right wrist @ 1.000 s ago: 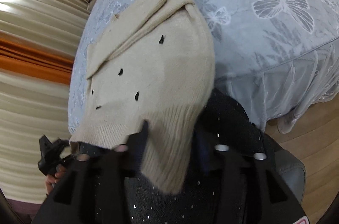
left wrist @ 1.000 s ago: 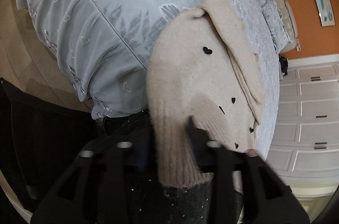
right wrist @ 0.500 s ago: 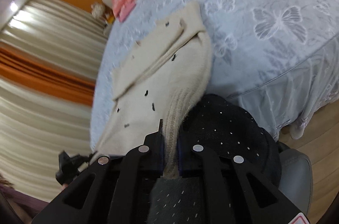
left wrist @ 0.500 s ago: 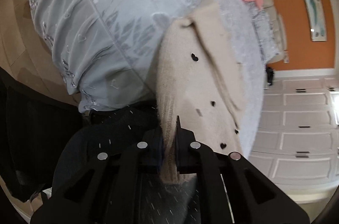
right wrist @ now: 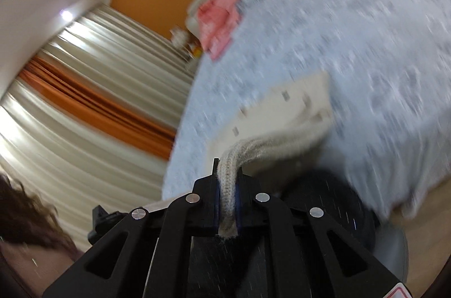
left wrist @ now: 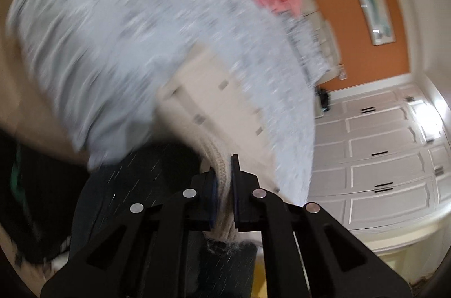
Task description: Fold small clothes
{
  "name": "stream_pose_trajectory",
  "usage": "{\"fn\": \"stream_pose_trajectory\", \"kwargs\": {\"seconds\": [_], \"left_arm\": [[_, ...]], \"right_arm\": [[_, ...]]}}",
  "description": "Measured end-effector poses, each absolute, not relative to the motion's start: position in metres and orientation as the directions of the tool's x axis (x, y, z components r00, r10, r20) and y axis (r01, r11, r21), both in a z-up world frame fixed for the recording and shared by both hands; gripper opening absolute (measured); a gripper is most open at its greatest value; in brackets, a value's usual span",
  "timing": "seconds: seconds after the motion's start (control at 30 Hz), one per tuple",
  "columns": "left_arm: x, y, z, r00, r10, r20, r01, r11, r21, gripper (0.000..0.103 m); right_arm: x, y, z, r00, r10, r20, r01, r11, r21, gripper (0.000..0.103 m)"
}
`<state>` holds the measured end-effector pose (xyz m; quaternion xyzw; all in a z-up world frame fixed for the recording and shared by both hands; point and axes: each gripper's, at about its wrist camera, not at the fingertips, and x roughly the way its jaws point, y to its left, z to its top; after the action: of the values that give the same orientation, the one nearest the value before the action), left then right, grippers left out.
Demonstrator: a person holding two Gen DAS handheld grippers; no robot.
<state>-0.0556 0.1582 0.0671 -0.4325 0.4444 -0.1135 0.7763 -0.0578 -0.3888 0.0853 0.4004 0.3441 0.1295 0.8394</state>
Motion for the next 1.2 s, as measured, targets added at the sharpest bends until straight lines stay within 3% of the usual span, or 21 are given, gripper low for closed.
{"fn": "stream_pose_trajectory", "kwargs": {"seconds": [0.1,0.27,0.53,0.93,1.03,1.07,1.1,1.17,1.2], "left_arm": [[0.002,0.148,0.076,0.619,-0.558,-0.553,-0.149,0.608,-0.78,0.007],[0.107,0.125,0.059,0.645,-0.493,-0.584,-0.137,0.677,-0.723,0.007],[0.209,0.104,0.005,0.606,-0.406,-0.684,-0.261,0.711,-0.653,0.007],[0.272,0.094,-0.084,0.473,-0.286,-0.833,-0.391,0.779,-0.49,0.008],[0.273,0.095,-0.091,0.482,-0.298,-0.824,-0.394,0.766,-0.508,0.015],[0.271,0.097,-0.09,0.489,-0.302,-0.818,-0.395,0.76,-0.516,0.018],[0.267,0.1,-0.087,0.501,-0.301,-0.812,-0.396,0.755,-0.524,0.03],[0.249,0.111,-0.073,0.547,-0.279,-0.789,-0.386,0.752,-0.534,0.06],[0.241,0.115,-0.068,0.565,-0.267,-0.781,-0.38,0.756,-0.533,0.063]], "right_arm": [[-0.003,-0.408,0.084,0.771,0.49,-0.408,0.046,0.595,0.802,0.008],[0.088,-0.428,0.047,0.792,0.45,-0.412,0.116,0.551,0.826,0.008],[0.185,-0.447,-0.027,0.769,0.395,-0.502,0.294,0.478,0.828,0.008],[0.256,-0.454,-0.123,0.661,0.364,-0.656,0.497,0.443,0.746,0.011],[0.26,-0.455,-0.118,0.662,0.354,-0.661,0.49,0.463,0.739,0.017],[0.257,-0.456,-0.112,0.666,0.357,-0.655,0.481,0.467,0.742,0.028],[0.251,-0.457,-0.104,0.674,0.332,-0.66,0.481,0.48,0.733,0.05],[0.231,-0.462,-0.085,0.703,0.242,-0.669,0.483,0.528,0.698,0.073],[0.218,-0.465,-0.077,0.718,0.217,-0.662,0.469,0.551,0.69,0.076]]}}
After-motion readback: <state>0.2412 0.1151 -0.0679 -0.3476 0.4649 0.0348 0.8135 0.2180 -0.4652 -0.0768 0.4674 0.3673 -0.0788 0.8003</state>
